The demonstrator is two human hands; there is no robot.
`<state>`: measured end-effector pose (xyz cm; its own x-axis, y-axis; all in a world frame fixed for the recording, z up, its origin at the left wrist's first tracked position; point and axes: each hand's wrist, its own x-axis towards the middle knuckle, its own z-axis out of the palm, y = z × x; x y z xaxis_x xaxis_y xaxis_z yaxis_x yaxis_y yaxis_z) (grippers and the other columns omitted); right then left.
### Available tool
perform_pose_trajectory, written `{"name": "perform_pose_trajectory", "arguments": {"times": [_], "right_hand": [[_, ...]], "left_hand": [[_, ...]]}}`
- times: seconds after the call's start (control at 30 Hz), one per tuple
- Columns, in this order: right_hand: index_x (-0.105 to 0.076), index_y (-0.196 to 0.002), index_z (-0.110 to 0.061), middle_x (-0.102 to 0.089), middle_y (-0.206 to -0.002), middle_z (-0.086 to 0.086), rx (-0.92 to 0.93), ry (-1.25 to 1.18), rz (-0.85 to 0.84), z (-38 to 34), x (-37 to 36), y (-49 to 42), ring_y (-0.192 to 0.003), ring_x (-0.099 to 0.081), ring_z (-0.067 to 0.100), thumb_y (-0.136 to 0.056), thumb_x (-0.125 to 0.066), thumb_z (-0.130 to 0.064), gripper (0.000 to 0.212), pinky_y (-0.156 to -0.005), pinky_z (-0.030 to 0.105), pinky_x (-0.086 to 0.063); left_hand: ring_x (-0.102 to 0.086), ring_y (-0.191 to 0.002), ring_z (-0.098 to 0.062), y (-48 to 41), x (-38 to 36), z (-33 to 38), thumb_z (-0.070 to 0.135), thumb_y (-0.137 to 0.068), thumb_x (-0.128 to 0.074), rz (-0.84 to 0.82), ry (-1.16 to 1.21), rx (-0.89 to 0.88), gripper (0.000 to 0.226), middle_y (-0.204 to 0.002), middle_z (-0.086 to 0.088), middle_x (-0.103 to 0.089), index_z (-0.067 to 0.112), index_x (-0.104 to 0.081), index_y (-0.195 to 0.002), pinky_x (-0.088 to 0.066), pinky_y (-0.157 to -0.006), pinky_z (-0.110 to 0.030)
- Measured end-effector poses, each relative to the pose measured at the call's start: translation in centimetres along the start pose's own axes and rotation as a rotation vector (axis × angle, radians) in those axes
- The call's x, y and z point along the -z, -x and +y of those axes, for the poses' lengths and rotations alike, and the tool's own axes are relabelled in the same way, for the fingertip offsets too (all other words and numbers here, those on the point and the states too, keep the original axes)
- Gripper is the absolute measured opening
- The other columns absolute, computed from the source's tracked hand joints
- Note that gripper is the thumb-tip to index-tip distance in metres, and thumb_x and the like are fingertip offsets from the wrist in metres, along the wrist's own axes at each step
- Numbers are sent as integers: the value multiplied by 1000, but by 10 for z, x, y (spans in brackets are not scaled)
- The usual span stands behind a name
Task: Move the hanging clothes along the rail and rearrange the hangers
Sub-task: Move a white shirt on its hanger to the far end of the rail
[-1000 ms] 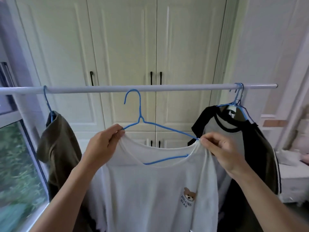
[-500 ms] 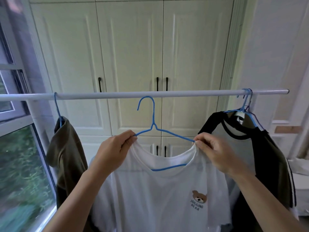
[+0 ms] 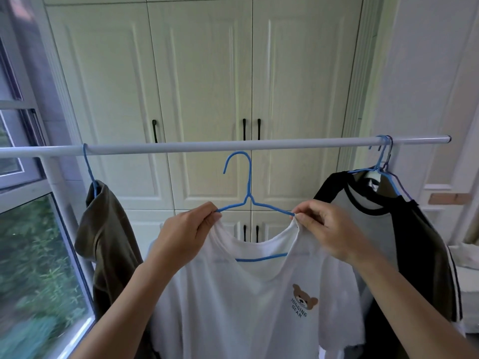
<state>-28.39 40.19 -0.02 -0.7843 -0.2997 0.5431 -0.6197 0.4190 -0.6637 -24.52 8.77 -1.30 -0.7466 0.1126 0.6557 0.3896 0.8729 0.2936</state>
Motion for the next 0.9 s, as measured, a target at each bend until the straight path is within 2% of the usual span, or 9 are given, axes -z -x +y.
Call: {"name": "perform_pose_trajectory", "arguments": {"times": [0.1, 0.27, 0.37, 0.43, 0.5, 0.63, 0.8, 0.9], "right_hand": [[-72, -94, -15, -71, -81, 8, -11, -10, 6, 0, 5, 0, -68, -57, 2, -98, -62, -8, 13, -68, 12, -46], [-71, -91, -16, -66, -76, 1, -68, -71, -9, 12, 14, -1, -72, -56, 2, -99, -59, -6, 18, -72, 16, -44], [-70, -93, -14, -67, -79, 3, -79, -72, -26, 12, 16, 0, -71, -57, 0, -100, -58, -4, 17, -72, 13, -44], [-70, -93, -15, -69, -81, 10, -87, -67, -22, 11, 18, 1, -72, -58, 2, -100, -58, -5, 17, -73, 13, -45], [-71, -93, -19, -70, -84, 8, -92, -51, -18, 13, 20, 1, -75, -62, 7, -100, -59, -9, 17, -76, 18, -47], [-71, -96, -21, -75, -91, 3, -89, 24, -27, 16, 26, 5, -89, -69, 23, -98, -62, -14, 12, -85, 33, -52], [-73, -92, -25, -77, -91, 4, -93, 18, -54, 18, 34, 10, -91, -70, 24, -97, -65, -14, 14, -86, 34, -53], [-77, -90, -23, -77, -89, 7, -121, -32, -47, 19, 37, 12, -92, -70, 28, -96, -67, -13, 15, -84, 29, -52]], "left_hand": [[-53, -59, -11, 3, 0, -5, 49, -99, -41, 13, 8, 22, 26, -60, 11, -53, 29, -55, -92, -47, -62, -35], [-54, -63, -13, 10, 1, -18, 39, -102, -54, 19, 26, 62, 11, -64, 11, -57, 31, -56, -94, -43, -60, -31], [-55, -61, -13, 12, 1, -17, 45, -101, -54, -3, -4, 42, 13, -65, 13, -58, 32, -55, -97, -45, -60, -31], [-58, -61, -14, 13, -1, -16, 51, -100, -51, -13, -24, 22, 17, -66, 13, -59, 34, -52, -99, -49, -62, -33], [-55, -57, -17, 14, -3, -18, 54, -100, -43, -5, -39, -3, 25, -62, 8, -57, 31, -51, -95, -51, -59, -37], [-45, -52, -22, 14, -7, -22, 44, -100, -46, 65, -36, -19, 23, -54, 4, -47, 27, -50, -85, -47, -53, -39], [-45, -54, -24, 9, -7, -24, 42, -99, -48, 119, -28, -21, 23, -55, 4, -47, 25, -51, -84, -44, -51, -35], [-45, -56, -25, 7, -8, -27, 44, -98, -49, 129, 22, 1, 25, -56, 1, -49, 23, -55, -85, -48, -54, -37]]}}
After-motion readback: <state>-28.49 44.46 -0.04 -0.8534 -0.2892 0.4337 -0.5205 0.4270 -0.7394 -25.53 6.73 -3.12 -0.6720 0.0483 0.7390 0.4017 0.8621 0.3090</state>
